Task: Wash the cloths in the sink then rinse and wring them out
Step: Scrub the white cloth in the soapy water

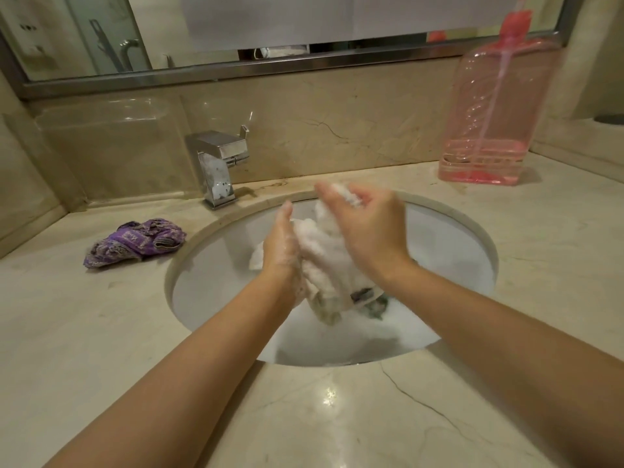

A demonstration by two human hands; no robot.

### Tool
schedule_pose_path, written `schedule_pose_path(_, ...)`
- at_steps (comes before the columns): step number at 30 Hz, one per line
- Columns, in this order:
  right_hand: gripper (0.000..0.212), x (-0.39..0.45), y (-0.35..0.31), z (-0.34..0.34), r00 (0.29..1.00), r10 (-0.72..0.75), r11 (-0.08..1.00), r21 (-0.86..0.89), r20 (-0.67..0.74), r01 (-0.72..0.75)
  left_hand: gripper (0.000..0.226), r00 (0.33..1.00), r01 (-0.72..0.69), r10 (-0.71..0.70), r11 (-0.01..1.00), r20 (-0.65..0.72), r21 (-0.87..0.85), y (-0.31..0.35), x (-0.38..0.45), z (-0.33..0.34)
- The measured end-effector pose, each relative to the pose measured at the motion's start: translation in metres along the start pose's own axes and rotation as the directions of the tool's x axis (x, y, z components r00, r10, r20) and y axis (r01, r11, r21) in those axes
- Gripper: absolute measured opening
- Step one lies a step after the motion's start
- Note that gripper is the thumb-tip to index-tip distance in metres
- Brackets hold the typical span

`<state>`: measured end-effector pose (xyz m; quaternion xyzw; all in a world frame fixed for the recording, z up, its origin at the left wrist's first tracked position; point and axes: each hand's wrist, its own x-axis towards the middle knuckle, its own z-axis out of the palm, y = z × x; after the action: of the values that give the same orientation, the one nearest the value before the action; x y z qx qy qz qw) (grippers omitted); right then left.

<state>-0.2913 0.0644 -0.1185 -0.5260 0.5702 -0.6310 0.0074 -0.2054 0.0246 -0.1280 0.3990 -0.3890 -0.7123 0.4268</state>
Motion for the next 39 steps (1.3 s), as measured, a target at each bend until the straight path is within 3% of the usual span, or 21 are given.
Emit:
schedule_pose_path(2,0.048,-0.004,0.001,0.016,0.988,-0.153,0.977,-0.143,0.023,0.155,0.040,0.999,-0.020,0.022,0.997,0.027,-0.078,-0.001,-0.006,0.005)
schedule_pose_path(3,0.047,0.004,0.007,0.021,0.995,-0.094,0.971,-0.218,0.022,0.097,0.035,0.999,0.011,-0.007,0.996,0.041,-0.091,-0.002,-0.009,0.008)
schedule_pose_path(5,0.050,0.015,0.014,0.024,0.982,0.190,0.945,-0.277,0.021,-0.177,0.032,0.996,0.073,-0.070,0.995,0.053,-0.064,-0.005,-0.020,0.015)
schedule_pose_path(6,0.050,0.013,0.015,0.022,0.972,0.231,0.941,-0.265,0.045,-0.211,0.033,0.997,0.071,-0.068,0.996,0.038,-0.058,-0.005,-0.022,0.017)
schedule_pose_path(9,0.050,-0.004,0.006,0.018,0.989,0.075,0.984,-0.172,0.128,-0.052,0.034,0.999,0.039,-0.039,0.988,0.002,-0.150,-0.002,-0.019,0.020)
schedule_pose_path(10,0.050,-0.003,0.005,0.018,0.989,0.079,0.986,-0.153,0.125,-0.060,0.033,0.999,0.048,-0.049,0.986,-0.005,-0.160,0.001,-0.020,0.020)
schedule_pose_path(13,0.048,0.006,0.004,0.021,0.966,0.236,0.945,-0.257,0.102,-0.204,0.032,0.997,0.076,-0.075,0.989,0.012,-0.127,0.002,-0.021,0.017)
schedule_pose_path(17,0.047,-0.012,-0.005,0.026,0.988,0.020,0.978,-0.210,0.154,0.013,0.036,1.000,0.015,-0.015,0.999,0.008,-0.041,0.008,-0.020,0.009)
schedule_pose_path(20,0.053,0.006,0.006,0.023,0.978,0.200,0.947,-0.270,0.065,-0.176,0.036,0.996,0.059,-0.059,0.998,0.064,0.003,0.011,-0.022,0.009)
schedule_pose_path(21,0.052,0.006,0.008,0.024,0.978,0.198,0.944,-0.282,0.061,-0.173,0.037,0.997,0.051,-0.053,0.998,0.064,0.020,0.009,-0.019,0.007)
schedule_pose_path(24,0.047,-0.019,-0.002,0.023,0.986,-0.073,0.965,-0.238,0.148,0.107,0.037,0.999,0.009,-0.011,0.999,0.047,0.040,0.005,-0.013,0.003)
schedule_pose_path(25,0.045,-0.020,-0.001,0.022,0.980,-0.089,0.961,-0.243,0.177,0.131,0.037,0.999,0.024,-0.026,0.999,0.038,0.041,0.004,-0.012,0.001)
schedule_pose_path(28,0.045,0.009,0.014,0.020,0.973,0.168,0.951,-0.287,0.160,-0.117,0.030,0.992,0.090,-0.094,0.994,0.080,0.059,0.005,-0.012,0.002)
schedule_pose_path(30,0.046,0.023,0.023,0.015,0.930,0.357,0.914,-0.241,0.088,-0.327,0.038,0.987,0.087,-0.104,0.987,0.120,0.138,0.007,-0.007,0.000)
schedule_pose_path(32,0.048,0.028,0.034,0.007,0.823,0.562,0.827,-0.081,0.082,-0.556,0.050,0.989,0.070,-0.090,0.984,0.121,0.161,0.010,-0.005,-0.004)
schedule_pose_path(33,0.053,0.028,0.037,0.001,0.754,0.640,0.759,0.028,0.147,-0.650,0.051,0.989,0.048,-0.066,0.988,0.129,0.144,0.012,-0.002,-0.006)
schedule_pose_path(35,0.056,0.031,0.041,-0.009,0.657,0.671,0.643,0.171,0.343,-0.747,0.049,0.993,-0.013,0.001,0.995,0.116,0.101,0.015,0.003,-0.011)
schedule_pose_path(36,0.050,0.034,0.044,-0.013,0.646,0.634,0.630,0.200,0.425,-0.750,0.048,0.994,-0.038,0.029,0.996,0.106,0.082,0.017,0.004,-0.013)
schedule_pose_path(38,0.041,0.039,0.044,-0.018,0.631,0.541,0.683,0.147,0.556,-0.716,0.050,0.996,-0.050,0.045,0.997,0.084,0.057,0.021,0.005,-0.015)
schedule_pose_path(39,0.048,0.039,0.045,-0.019,0.607,0.507,0.730,0.070,0.612,-0.679,0.054,0.996,-0.049,0.045,0.998,0.072,0.044,0.022,0.005,-0.016)
